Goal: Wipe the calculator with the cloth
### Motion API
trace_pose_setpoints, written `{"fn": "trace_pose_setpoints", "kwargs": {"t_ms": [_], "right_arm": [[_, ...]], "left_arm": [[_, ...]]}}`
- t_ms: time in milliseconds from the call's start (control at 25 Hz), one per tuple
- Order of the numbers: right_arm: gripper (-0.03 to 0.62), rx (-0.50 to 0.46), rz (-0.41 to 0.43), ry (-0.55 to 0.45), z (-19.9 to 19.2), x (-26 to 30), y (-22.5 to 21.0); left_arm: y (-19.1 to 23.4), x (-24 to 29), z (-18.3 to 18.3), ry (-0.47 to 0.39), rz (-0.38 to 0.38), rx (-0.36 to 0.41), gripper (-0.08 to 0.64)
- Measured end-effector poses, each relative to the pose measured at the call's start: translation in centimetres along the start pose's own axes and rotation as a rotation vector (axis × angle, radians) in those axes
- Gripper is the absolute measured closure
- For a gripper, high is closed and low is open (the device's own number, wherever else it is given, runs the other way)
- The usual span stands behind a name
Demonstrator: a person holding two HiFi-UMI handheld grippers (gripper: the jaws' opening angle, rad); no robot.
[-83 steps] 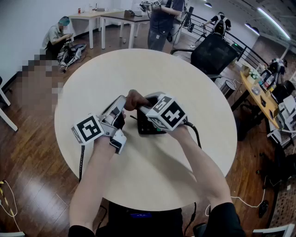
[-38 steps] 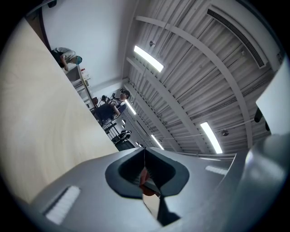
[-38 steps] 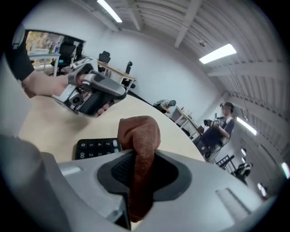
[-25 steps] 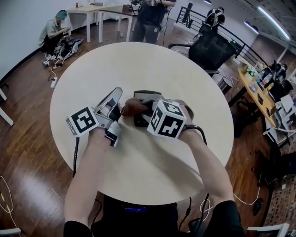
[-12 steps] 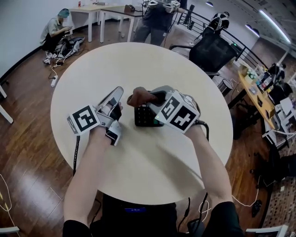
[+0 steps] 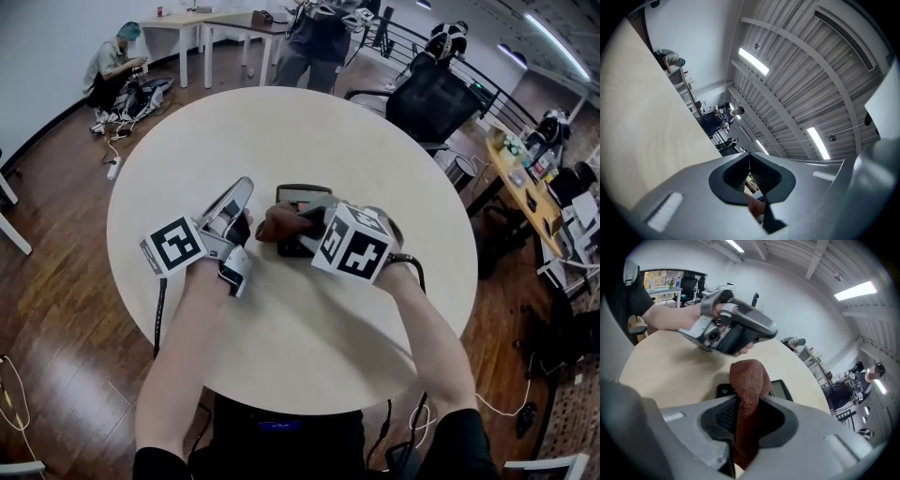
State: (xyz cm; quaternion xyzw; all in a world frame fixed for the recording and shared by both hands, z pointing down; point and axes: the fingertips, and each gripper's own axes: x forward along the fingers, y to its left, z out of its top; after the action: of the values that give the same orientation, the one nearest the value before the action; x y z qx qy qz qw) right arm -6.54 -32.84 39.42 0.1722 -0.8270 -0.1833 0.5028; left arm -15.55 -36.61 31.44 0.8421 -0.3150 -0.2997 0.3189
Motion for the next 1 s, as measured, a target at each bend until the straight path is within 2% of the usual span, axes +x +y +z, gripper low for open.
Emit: {"fn": "trace_pose_setpoints", "kwargs": {"t_ms": [240,320,480,560,600,720,840,1000], "right_arm": [[0.508,-0.057,0.194,0.001,-1.5,-3.2,6.9],[0.508,-0.006,0.163,-0.034,-2.1,-3.9,5.5],[0.508,0.157,-0.093,-0.097,-3.0,-4.4,-3.0],[0.508,0.185,-0.198,-0.105,-3.0,-4.0,-6.6],[0.508,0.177,-0.226,-0.103,-2.9,-3.6,-7.7],[0.508,0.128,-0.212,-0.049,-3.0,-1.4,-8.3],[0.508,0.091,-0.132,0.003,-3.8,0.2,-6.3],[0.508,0.060,-0.065,0.012,-4.1,-0.8,-2.9]], "left_arm": [[0.0,0.1,0.0,0.002,0.002,0.003,0.561],[0.0,0.1,0.0,0.003,0.002,0.004,0.561],[0.0,0.1,-0.1,0.007,0.003,0.005,0.561],[-0.1,0.0,0.0,0.008,0.006,0.005,0.561],[-0.2,0.0,0.0,0.007,0.006,0.005,0.561],[-0.1,0.2,-0.1,0.003,0.002,0.005,0.561],[0.1,0.2,-0.2,0.006,0.000,0.003,0.561],[0.0,0.1,-0.2,0.009,-0.001,0.011,0.561]]}}
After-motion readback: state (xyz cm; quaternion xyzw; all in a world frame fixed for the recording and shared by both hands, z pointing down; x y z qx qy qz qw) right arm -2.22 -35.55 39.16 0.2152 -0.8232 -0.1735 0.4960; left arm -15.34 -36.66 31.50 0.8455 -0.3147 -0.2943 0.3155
